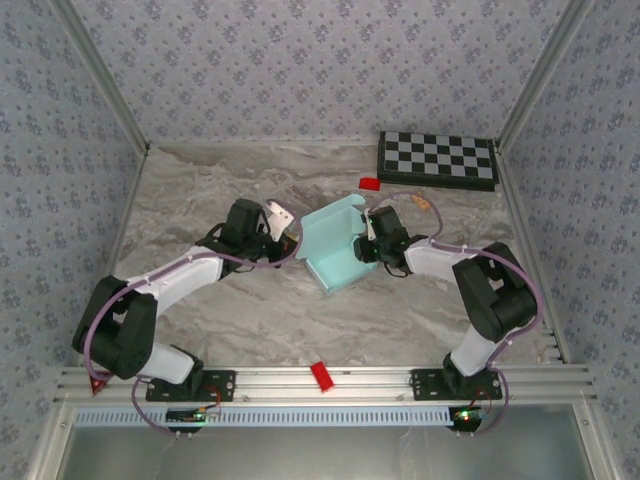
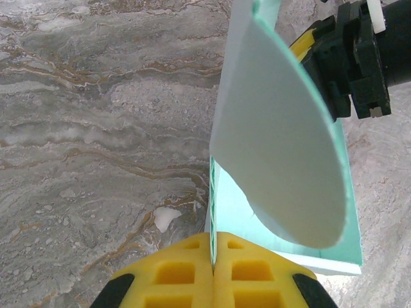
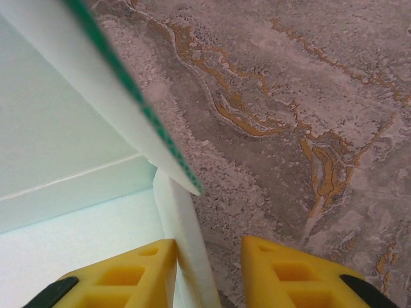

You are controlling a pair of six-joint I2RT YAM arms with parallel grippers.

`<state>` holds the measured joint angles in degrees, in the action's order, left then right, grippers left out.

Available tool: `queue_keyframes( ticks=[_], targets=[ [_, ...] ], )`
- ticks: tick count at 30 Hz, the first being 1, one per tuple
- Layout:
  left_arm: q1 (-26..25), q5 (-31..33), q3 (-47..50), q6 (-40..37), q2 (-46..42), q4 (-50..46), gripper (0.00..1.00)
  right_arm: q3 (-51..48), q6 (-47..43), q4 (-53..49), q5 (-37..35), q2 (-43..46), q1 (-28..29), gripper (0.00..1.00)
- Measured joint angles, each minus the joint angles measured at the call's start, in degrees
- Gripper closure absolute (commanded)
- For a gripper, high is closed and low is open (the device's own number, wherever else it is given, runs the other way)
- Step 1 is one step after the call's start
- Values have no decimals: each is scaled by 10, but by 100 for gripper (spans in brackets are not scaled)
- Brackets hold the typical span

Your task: Fold the paper box

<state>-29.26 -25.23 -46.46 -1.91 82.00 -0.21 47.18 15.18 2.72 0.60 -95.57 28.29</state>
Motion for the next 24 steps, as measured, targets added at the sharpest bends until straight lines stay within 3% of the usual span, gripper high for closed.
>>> queue_keyframes(
  ticks=[12, 24],
  targets=[
    [15, -17, -11, 1, 19, -2, 100, -10, 11, 27, -2, -7, 0, 68],
    [16, -35, -13, 16, 28, 1, 100, -43, 41, 59, 3, -6, -2, 59]
  ],
)
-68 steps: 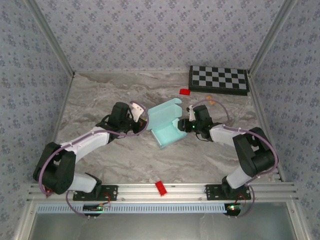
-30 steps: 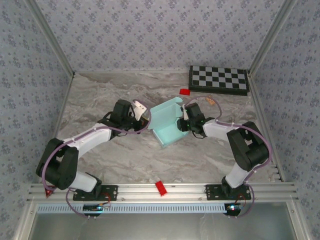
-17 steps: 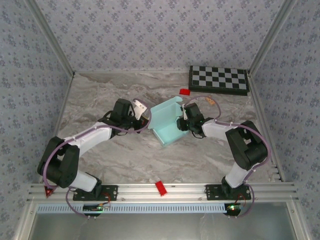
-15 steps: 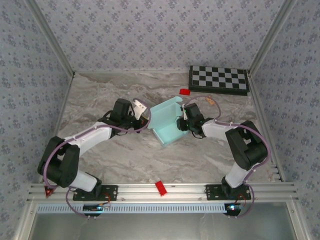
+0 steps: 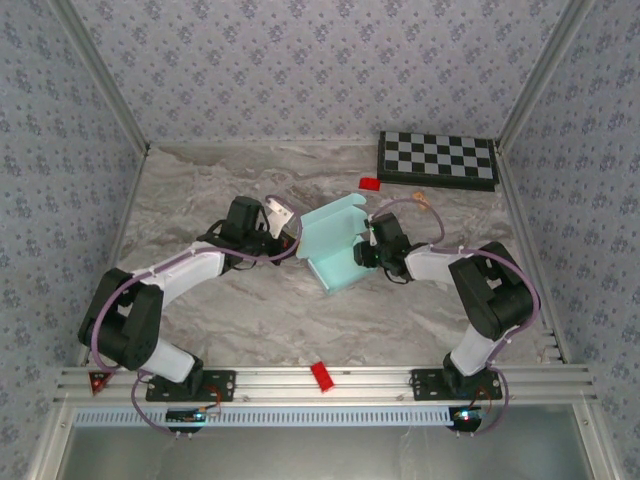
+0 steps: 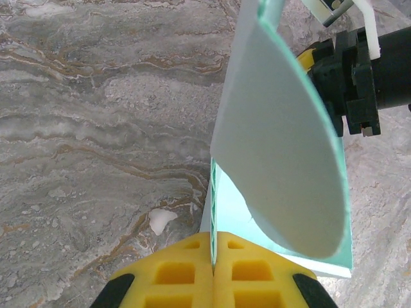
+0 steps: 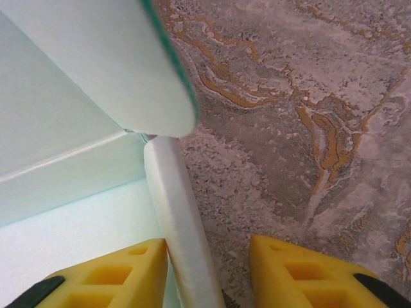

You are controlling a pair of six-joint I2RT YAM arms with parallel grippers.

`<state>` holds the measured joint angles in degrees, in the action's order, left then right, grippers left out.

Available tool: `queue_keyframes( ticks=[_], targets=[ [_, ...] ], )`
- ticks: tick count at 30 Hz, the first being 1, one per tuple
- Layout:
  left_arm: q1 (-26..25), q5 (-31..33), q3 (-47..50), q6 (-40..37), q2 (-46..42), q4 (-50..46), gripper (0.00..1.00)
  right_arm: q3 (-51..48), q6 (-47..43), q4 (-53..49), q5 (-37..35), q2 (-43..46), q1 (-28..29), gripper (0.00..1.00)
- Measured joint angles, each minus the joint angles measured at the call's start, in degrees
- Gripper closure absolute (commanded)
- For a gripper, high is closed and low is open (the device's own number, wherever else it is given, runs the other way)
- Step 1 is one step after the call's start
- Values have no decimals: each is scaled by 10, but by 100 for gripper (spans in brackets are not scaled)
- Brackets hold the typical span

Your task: Fold the paper box

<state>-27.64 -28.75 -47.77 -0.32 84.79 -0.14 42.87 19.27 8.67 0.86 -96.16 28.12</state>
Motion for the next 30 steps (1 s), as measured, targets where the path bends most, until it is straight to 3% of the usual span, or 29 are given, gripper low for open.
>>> queue_keyframes(
  ticks=[30],
  targets=[
    [4, -6, -31, -16, 16, -31, 100, 30, -5, -72, -91, 0, 30, 74]
  ],
)
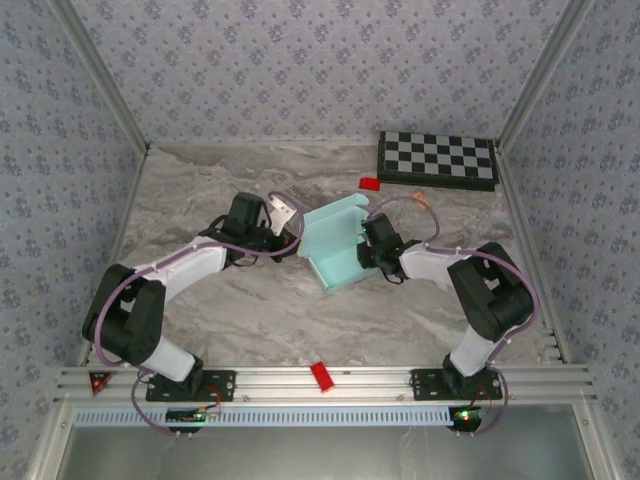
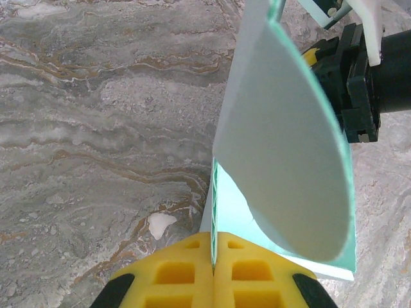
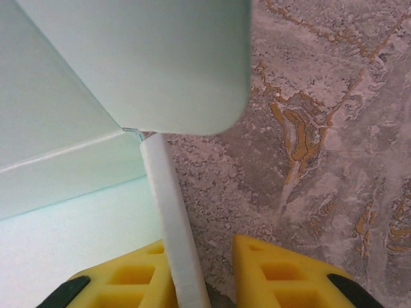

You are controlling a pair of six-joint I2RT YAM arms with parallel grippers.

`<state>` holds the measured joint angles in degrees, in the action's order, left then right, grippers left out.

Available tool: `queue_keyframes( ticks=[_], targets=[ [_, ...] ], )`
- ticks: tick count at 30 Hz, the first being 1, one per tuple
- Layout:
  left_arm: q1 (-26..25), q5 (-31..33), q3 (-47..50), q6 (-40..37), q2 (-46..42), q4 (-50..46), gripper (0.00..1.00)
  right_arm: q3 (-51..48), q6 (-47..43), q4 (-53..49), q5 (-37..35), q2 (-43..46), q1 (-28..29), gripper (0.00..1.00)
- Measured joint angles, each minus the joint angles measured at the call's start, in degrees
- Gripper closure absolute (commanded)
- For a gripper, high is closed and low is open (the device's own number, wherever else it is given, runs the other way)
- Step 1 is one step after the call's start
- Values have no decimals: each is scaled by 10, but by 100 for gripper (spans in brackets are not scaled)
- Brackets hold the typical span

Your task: Fold the paper box

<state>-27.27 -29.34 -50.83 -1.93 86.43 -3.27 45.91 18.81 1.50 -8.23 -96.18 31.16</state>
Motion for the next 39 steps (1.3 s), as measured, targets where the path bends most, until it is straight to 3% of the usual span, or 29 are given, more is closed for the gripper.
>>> queue_keyframes(
  ticks=[27, 39],
  targets=[
    [3, 0, -7, -15, 11, -12, 100, 35, 18, -48, -69, -24, 27, 79],
    [9, -17, -8, -26, 11, -21, 100, 35, 15, -46, -24, -21, 12, 68]
  ],
)
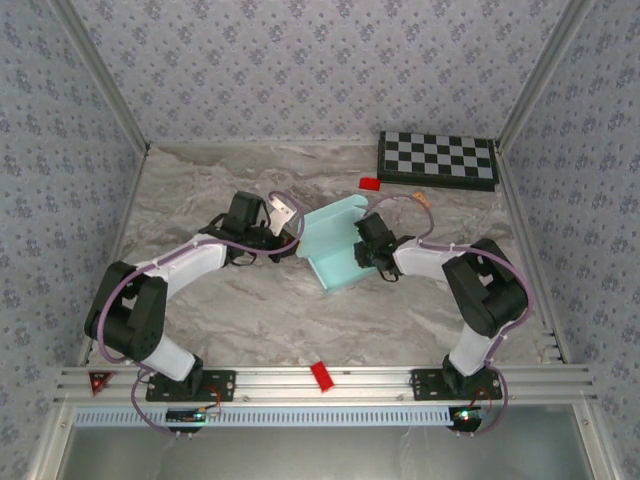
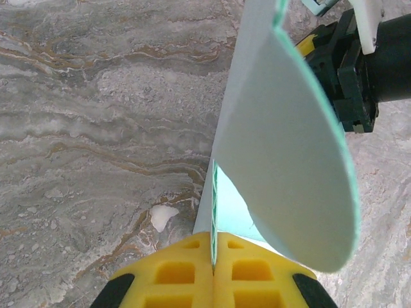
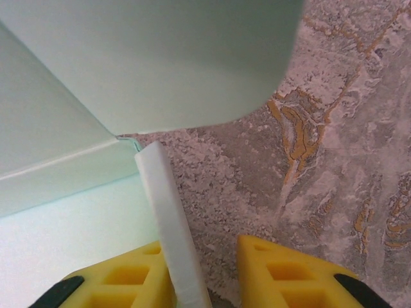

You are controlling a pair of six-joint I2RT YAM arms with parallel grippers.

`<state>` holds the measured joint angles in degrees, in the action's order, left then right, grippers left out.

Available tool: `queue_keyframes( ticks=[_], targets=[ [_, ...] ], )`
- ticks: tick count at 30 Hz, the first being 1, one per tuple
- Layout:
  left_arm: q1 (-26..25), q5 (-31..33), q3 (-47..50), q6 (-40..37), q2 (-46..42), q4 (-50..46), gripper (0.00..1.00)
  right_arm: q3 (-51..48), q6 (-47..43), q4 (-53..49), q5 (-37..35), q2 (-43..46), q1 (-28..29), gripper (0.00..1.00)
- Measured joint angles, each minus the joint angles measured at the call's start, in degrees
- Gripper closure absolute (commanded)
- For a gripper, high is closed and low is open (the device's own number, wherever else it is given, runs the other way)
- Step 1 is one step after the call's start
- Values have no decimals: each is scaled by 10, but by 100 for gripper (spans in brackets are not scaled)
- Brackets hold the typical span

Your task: Fold the paper box

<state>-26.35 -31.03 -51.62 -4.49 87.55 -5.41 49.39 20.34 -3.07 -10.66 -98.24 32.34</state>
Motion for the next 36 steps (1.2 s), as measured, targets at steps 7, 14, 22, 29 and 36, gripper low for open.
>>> queue_keyframes(
  ticks=[7, 14, 22, 29, 36],
  targets=[
    [0, -9, -1, -20, 0, -6, 100, 0, -4, -17, 19, 9, -7, 59],
    [0, -10, -1, -35, 0, -7, 100, 0, -8, -27, 37, 27, -10, 54],
    [0, -9, -1, -48, 0, -7, 100, 0, -19, -54, 57, 51, -15, 54],
    [0, -9, -4, -56, 0, -11, 100, 0, -49, -101, 74, 69, -34, 57],
    [-3, -9, -5, -56, 0, -17, 100, 8, -92, -140, 90, 70, -38, 61]
  ],
)
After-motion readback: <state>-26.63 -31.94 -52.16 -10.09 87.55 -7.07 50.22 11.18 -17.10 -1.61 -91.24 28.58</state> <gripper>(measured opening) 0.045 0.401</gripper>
